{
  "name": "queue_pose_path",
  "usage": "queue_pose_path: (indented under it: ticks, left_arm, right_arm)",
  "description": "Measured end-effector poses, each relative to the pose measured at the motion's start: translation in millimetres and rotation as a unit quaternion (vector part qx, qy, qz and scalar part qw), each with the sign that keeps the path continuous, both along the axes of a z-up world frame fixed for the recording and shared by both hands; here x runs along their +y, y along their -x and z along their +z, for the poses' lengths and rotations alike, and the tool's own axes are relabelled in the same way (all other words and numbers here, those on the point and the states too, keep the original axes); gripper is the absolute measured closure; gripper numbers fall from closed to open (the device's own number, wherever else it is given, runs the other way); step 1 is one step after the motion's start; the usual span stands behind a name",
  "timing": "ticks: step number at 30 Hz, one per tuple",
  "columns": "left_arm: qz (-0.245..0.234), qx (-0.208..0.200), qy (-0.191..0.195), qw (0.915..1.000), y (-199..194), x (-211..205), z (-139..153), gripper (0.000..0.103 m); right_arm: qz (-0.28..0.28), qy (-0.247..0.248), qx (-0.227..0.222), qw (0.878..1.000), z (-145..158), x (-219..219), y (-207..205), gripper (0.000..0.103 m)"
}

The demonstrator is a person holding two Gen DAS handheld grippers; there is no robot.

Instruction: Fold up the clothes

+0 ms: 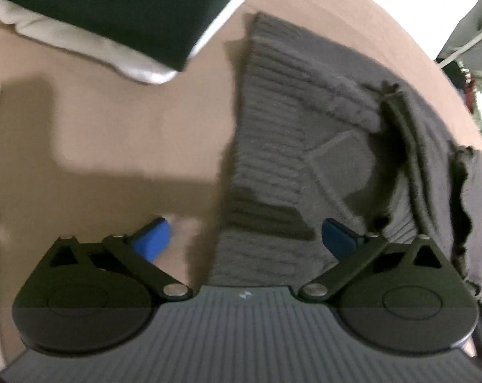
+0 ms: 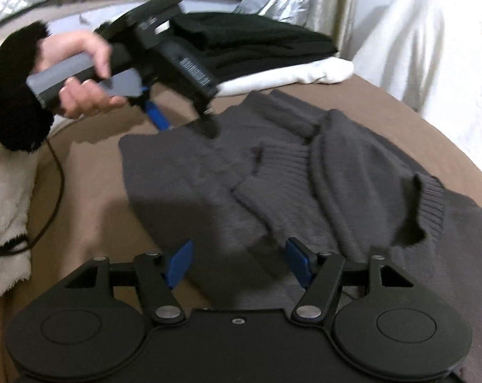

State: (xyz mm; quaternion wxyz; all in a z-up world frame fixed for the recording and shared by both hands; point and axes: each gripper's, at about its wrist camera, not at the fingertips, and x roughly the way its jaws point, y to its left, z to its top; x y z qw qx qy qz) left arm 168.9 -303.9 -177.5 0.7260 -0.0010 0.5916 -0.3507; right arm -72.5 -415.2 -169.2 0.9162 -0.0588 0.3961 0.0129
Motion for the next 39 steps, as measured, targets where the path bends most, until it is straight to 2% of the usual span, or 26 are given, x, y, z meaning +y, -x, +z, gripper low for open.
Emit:
queue_pose_path:
  ticks: [1,2,3,4,6,9,11,13,15,18,19,20,21,22,23,25,26,27,28,29,31,33,34,35,38,39]
  left_arm:
    - [-0.006,0.005,0.019,0.9998,2,1,-1,0.038]
    - [-0.01,0.015,0.038,0.9991,3,1,-2,0.065]
    - [-0.009,0.033,0.058,0.9977,3,1,-2,0.082]
    - [-0.006,0.051,0.08,0.9955,2,3,-2,0.088]
    - [0.001,0.081,0.128,0.9885,-1,8,0,0.091]
    - [0.003,0.109,0.195,0.9747,-4,15,11,0.092]
    - [-0.003,0.118,0.231,0.9658,-3,13,17,0.093]
    - [-0.009,0.128,0.251,0.9594,-2,12,20,0.093]
    - [-0.016,0.142,0.269,0.9525,0,12,20,0.093]
    - [-0.043,0.143,0.298,0.9429,2,9,25,0.093]
    - [-0.065,0.127,0.307,0.9409,3,8,30,0.093]
    - [-0.092,0.095,0.311,0.9413,3,7,38,0.092]
    - [-0.117,0.053,0.305,0.9438,5,6,47,0.089]
    - [-0.132,0.019,0.299,0.9448,5,7,55,0.088]
    - [-0.129,0.003,0.301,0.9448,4,10,61,0.084]
    - [-0.095,-0.008,0.324,0.9412,0,23,72,0.078]
    - [-0.076,-0.011,0.341,0.9368,-3,32,77,0.068]
    - [-0.065,-0.018,0.361,0.9301,-4,43,85,0.06]
    - [-0.056,-0.026,0.38,0.9228,-6,53,93,0.059]
    - [-0.05,-0.034,0.4,0.9147,-7,64,102,0.055]
    - [-0.027,-0.044,0.427,0.9025,-6,79,113,0.046]
    - [-0.025,-0.027,0.431,0.9018,-2,68,108,0.045]
    - [-0.029,-0.012,0.422,0.9063,1,57,101,0.045]
    - [-0.03,0.006,0.397,0.9173,6,39,91,0.045]
    - [-0.055,0.034,0.311,0.9483,28,-19,65,0.045]
    - [-0.072,0.029,0.287,0.9546,37,-39,60,0.045]
  right_arm:
    - [0.001,-0.001,0.004,1.0,-3,3,-3,0.033]
    - [0.002,-0.005,0.005,1.0,-5,6,-4,0.033]
    - [0.004,-0.009,0.006,1.0,-6,10,-6,0.033]
    - [0.006,-0.013,0.007,1.0,-8,13,-8,0.033]
    - [0.024,-0.023,0.003,0.999,-5,27,-3,0.033]
    - [0.034,0.002,-0.032,0.999,-1,47,-8,0.025]
    - [0.024,0.03,-0.074,0.997,2,57,-10,0.01]
    - [0.019,0.018,-0.094,0.995,4,62,-15,0.01]
    - [0.036,0.024,-0.076,0.996,-3,72,-28,0.01]
    - [0.034,0.129,-0.066,0.989,-18,89,-46,0.012]
    - [0.027,0.158,-0.074,0.984,-19,91,-49,0.021]
    - [0.021,0.188,-0.082,0.979,-21,92,-51,0.039]
    - [0.014,0.217,-0.09,0.972,-22,93,-53,0.051]
    - [-0.003,0.217,-0.099,0.971,-15,89,-53,0.077]
    - [-0.02,0.216,-0.107,0.97,-9,85,-52,0.086]
    - [-0.054,0.203,-0.13,0.969,11,69,-44,0.086]
    - [-0.072,0.196,-0.141,0.968,21,61,-40,0.086]
    - [-0.09,0.188,-0.152,0.966,31,52,-36,0.087]
    - [-0.13,0.171,-0.167,0.962,48,36,-19,0.089]
    - [-0.171,0.153,-0.181,0.956,65,20,-2,0.088]
    - [-0.281,0.048,-0.212,0.935,87,-22,52,0.088]
    - [-0.375,-0.04,-0.191,0.906,74,-73,94,0.088]
    - [-0.417,-0.082,-0.174,0.889,62,-96,109,0.087]
    - [-0.455,-0.124,-0.156,0.868,49,-119,124,0.086]
    - [-0.489,-0.267,-0.15,0.817,4,-150,157,0.085]
    - [-0.487,-0.271,-0.157,0.815,-2,-149,161,0.085]
